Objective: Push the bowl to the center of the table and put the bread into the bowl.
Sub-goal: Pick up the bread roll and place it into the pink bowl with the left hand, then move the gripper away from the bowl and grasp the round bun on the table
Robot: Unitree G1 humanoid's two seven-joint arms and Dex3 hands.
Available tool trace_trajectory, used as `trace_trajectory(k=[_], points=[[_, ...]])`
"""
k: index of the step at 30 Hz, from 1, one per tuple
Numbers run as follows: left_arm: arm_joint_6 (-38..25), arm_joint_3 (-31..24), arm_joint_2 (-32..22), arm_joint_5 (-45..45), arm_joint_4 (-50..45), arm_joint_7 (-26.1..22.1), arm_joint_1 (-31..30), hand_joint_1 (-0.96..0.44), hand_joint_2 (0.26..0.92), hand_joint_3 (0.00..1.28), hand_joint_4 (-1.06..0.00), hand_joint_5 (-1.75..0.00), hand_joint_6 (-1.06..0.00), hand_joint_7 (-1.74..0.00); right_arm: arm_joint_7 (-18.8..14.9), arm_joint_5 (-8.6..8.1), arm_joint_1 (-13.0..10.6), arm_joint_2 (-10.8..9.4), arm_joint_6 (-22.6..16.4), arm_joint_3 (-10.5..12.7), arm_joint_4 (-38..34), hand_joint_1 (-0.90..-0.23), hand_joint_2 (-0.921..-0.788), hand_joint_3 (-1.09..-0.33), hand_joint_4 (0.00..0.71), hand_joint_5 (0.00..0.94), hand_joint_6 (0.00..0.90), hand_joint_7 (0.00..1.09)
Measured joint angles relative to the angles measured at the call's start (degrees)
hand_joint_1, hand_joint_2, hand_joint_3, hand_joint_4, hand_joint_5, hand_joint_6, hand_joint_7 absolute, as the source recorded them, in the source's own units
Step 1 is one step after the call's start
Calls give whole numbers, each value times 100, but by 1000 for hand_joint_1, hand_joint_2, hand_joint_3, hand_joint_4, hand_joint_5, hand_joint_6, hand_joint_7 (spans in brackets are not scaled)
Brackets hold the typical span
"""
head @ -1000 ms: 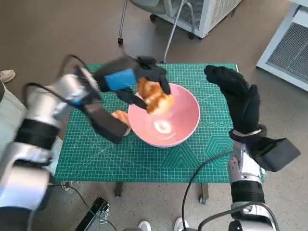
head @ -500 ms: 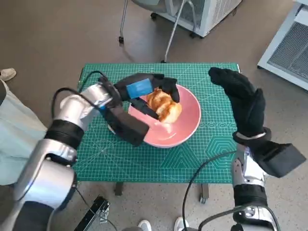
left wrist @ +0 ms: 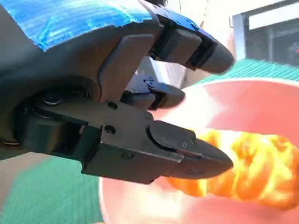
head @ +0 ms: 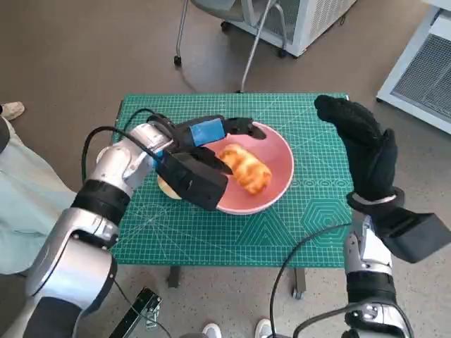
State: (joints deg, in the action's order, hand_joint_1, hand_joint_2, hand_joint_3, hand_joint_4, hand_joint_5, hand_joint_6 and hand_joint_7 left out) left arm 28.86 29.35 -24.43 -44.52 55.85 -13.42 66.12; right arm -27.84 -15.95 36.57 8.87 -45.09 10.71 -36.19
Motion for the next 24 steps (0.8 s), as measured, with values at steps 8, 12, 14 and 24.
trace_trajectory(k=[8, 12, 14, 24], points=[[-26, -624, -527, 870, -931, -653, -416, -98, 844, 0, -197, -5, -270, -261, 4, -1, 3, -4, 0, -21, -1, -571, -921, -801, 378, 22, -1, 768], [-104, -1006, -909, 1315, -1528, -996, -725, -22, 841, 0, -246, -4, -352, -180, 4, 10, 12, -4, 0, -47, -6, -570, -921, -803, 377, 22, -1, 768], [-134, -1188, -1107, 1495, -1799, -1112, -884, 5, 840, 0, -271, -9, -387, -157, 4, 16, 15, -1, 0, -50, -8, -570, -921, -804, 377, 22, -1, 767], [-675, -1897, -1972, 2031, -2990, -1640, -1820, 91, 846, 3, -330, -5, -482, -81, -26, 9, 38, -2, 0, -80, -28, -567, -921, -810, 376, 21, -1, 760]])
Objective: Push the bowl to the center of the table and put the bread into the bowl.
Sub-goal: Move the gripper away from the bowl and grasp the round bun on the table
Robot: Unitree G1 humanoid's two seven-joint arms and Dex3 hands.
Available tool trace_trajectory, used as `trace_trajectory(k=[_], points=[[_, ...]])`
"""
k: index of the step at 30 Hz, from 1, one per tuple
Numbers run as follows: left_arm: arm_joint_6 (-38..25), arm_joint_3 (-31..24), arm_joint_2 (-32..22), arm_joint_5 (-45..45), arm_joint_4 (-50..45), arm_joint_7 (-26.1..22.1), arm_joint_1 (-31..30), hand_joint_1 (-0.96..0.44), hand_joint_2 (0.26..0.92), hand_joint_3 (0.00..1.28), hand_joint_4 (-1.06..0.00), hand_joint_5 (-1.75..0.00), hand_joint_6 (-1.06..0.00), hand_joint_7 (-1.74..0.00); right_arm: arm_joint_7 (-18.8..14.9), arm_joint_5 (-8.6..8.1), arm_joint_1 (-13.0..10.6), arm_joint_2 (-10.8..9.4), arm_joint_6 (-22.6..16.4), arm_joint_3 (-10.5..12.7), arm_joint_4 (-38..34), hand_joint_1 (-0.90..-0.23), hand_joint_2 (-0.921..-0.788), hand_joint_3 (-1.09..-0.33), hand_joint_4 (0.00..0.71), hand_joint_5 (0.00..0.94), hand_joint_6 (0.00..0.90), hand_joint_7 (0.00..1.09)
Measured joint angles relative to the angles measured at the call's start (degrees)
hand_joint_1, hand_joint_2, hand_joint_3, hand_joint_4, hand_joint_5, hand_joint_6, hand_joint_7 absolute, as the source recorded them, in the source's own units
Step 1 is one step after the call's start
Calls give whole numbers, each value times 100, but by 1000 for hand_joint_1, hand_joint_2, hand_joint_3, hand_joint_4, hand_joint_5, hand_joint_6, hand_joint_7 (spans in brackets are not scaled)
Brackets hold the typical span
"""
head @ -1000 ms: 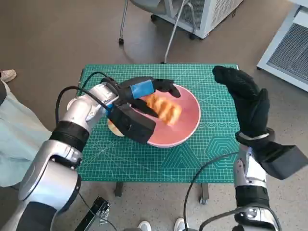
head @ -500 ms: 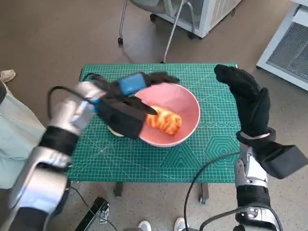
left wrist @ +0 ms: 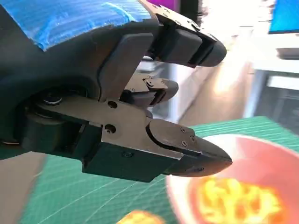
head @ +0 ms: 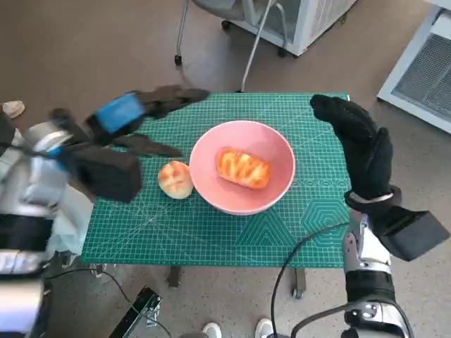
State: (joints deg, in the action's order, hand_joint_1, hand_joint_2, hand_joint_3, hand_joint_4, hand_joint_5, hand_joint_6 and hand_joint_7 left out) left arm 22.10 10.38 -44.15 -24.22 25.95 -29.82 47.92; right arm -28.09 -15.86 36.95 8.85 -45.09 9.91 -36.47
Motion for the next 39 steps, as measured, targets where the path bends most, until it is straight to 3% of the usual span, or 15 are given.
trace_trajectory(k=[11, 18, 26, 39], points=[[-743, -166, -450, -6, -486, -412, -680, 86, 850, 5, -298, 0, -454, -41, -109, -51, 81, -12, 20, -12, -130, -567, -921, -815, 374, 21, -1, 756], [-984, -148, -451, -62, -460, -407, -814, 68, 851, 5, -286, 0, -450, -30, -227, -197, 141, -18, 44, -11, -199, -572, -921, -814, 374, 21, -1, 756], [-1035, 36, -263, -293, -74, -121, -814, 35, 851, 5, -281, 0, -447, -20, -315, -213, 188, -19, 47, -7, -240, -575, -921, -812, 374, 21, -1, 756], [-962, 771, 436, -972, 1194, 475, -632, -13, 852, 4, -292, -4, -461, -18, -409, -243, 232, -13, 88, 18, -271, -575, -921, -812, 373, 21, -1, 756]])
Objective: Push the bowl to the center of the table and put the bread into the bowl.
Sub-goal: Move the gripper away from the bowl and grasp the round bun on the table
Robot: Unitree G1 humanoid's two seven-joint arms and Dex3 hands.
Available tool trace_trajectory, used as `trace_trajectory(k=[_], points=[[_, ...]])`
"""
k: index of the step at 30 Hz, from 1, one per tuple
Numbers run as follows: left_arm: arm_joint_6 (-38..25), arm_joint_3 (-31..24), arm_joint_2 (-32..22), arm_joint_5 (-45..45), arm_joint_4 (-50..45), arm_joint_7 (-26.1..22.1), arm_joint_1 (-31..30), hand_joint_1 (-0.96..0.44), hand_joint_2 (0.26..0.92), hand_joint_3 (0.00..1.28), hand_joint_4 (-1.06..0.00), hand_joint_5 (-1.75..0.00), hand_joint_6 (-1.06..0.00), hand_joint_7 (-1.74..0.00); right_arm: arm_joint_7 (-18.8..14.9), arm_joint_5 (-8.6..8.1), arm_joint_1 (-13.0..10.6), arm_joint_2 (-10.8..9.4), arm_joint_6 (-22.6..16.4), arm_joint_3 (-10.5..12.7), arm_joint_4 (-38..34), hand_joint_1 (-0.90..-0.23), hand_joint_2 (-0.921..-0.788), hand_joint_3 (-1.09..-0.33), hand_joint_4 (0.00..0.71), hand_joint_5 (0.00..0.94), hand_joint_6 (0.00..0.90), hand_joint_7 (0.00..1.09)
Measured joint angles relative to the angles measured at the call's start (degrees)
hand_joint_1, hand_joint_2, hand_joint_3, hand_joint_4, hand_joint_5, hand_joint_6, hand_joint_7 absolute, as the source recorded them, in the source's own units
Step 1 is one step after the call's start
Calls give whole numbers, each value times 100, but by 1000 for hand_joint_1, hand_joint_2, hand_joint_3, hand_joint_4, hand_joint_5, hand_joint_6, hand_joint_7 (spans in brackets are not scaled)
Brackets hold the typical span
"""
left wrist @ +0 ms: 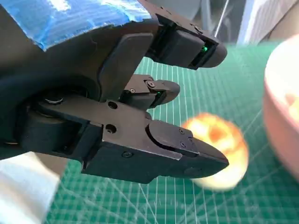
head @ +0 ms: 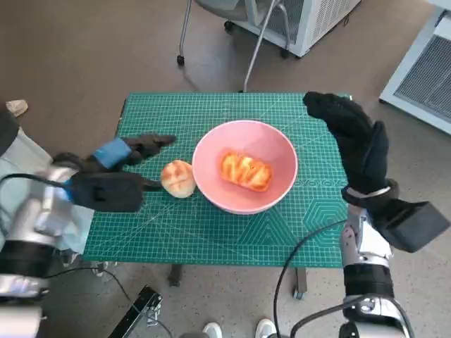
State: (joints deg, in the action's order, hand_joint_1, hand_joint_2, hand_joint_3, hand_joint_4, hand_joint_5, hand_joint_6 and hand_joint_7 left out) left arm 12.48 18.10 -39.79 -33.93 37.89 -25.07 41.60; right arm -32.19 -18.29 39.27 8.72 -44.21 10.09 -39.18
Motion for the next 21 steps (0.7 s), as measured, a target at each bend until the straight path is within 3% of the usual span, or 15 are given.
trace_trajectory(k=[16, 21], points=[[1, 870, 808, -733, 1621, 793, 748, -63, 851, 2, -322, -10, -462, -10, 6, 6, -11, 18, 4, 20, 14, -564, -921, -813, 374, 22, -1, 756], [27, 1117, 957, -928, 2013, 1026, 1016, -36, 866, 9, -376, -28, -517, -36, 30, 46, -34, 23, 4, 22, 61, -567, -921, -812, 374, 22, -1, 756]])
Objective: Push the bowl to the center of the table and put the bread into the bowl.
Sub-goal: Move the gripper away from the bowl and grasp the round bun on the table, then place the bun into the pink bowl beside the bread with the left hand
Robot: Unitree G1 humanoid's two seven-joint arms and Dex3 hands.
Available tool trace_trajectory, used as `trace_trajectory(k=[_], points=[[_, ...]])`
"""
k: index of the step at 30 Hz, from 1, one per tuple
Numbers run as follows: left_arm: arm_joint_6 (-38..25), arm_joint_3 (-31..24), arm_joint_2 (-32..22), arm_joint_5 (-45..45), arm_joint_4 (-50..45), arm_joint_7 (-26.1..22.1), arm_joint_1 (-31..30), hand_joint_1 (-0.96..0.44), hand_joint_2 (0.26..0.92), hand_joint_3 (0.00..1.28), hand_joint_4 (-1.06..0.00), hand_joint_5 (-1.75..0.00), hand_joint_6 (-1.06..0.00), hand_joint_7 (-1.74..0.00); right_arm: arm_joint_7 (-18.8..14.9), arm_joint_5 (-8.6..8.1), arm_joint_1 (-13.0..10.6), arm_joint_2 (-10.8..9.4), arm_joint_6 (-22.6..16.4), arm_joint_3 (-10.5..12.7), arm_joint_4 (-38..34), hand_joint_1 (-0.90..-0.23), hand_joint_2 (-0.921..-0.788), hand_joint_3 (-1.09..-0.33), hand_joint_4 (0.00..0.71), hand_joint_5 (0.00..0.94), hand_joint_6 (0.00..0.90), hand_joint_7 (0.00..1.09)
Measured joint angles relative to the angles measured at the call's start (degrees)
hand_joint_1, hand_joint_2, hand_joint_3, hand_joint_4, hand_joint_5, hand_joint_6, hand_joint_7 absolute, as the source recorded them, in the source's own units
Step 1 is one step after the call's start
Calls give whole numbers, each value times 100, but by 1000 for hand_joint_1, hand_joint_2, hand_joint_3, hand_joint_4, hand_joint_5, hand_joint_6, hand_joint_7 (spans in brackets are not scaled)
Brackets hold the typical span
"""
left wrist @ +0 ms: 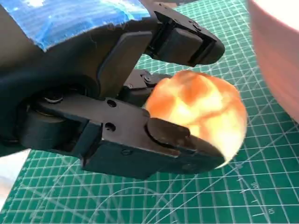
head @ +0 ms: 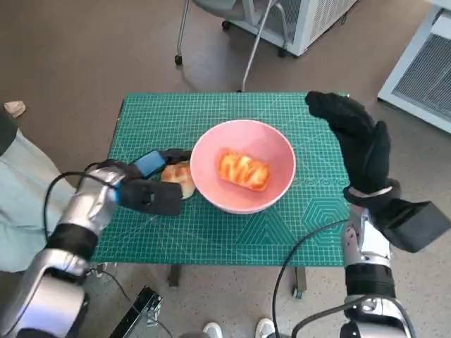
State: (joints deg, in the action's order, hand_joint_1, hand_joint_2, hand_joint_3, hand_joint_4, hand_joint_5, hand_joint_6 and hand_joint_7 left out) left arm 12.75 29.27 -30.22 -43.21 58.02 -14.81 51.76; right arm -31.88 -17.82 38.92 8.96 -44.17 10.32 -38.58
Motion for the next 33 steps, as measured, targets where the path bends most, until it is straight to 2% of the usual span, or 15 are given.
trace_trajectory(k=[3, 4, 5, 6, 8, 11, 14, 18, 27, 33], points=[[40, 167, 93, -155, 253, 203, 145, -4, 894, 23, -469, -54, -643, -100, 15, 3, -24, -1, 0, 1, 47, -570, -921, -811, 374, 23, -1, 757], [64, 222, 117, -199, 328, 289, 176, -129, 904, 82, -567, -85, -610, -552, 16, 4, -33, -3, 0, 0, 59, -571, -921, -811, 374, 23, -1, 757], [98, 277, 138, -233, 411, 379, 200, -82, 910, 127, -531, -536, -581, -826, 18, 4, -41, -6, 0, -2, 69, -571, -921, -810, 374, 22, -1, 757], [132, 322, 147, -268, 469, 464, 215, -52, 914, 145, -522, -813, -572, -991, 21, 6, -50, -9, 0, -4, 78, -572, -921, -810, 374, 23, -1, 757], [227, 388, 147, -331, 569, 653, 221, -26, 917, 139, -550, -1072, -589, -1056, 29, 9, -72, -9, -1, -4, 91, -571, -921, -809, 374, 23, -1, 757], [439, 402, 98, -334, 672, 954, 222, -8, 920, 111, -592, -1276, -638, -1019, 62, 19, -99, -7, -9, -2, 92, -570, -921, -809, 375, 23, -1, 757], [610, 406, 41, -330, 724, 1120, 221, -2, 918, 105, -593, -1365, -674, -978, 92, 27, -111, -4, -24, 2, 87, -571, -921, -809, 376, 24, -1, 758], [711, 396, -74, -325, 726, 1177, 224, 0, 919, 92, -595, -1387, -700, -957, 130, 34, -111, 0, -60, 16, 62, -571, -921, -809, 376, 24, -1, 758], [512, 91, -531, -185, 584, 1110, 248, 1, 917, 58, -625, -1320, -736, -970, 160, 34, -111, -3, -111, 25, 6, -568, -921, -811, 377, 24, -1, 758], [292, -239, -935, -107, 193, 1125, 284, 1, 911, 40, -694, -1229, -727, -1001, 191, 60, -109, -5, -127, 15, -3, -569, -921, -813, 376, 24, -1, 758]])
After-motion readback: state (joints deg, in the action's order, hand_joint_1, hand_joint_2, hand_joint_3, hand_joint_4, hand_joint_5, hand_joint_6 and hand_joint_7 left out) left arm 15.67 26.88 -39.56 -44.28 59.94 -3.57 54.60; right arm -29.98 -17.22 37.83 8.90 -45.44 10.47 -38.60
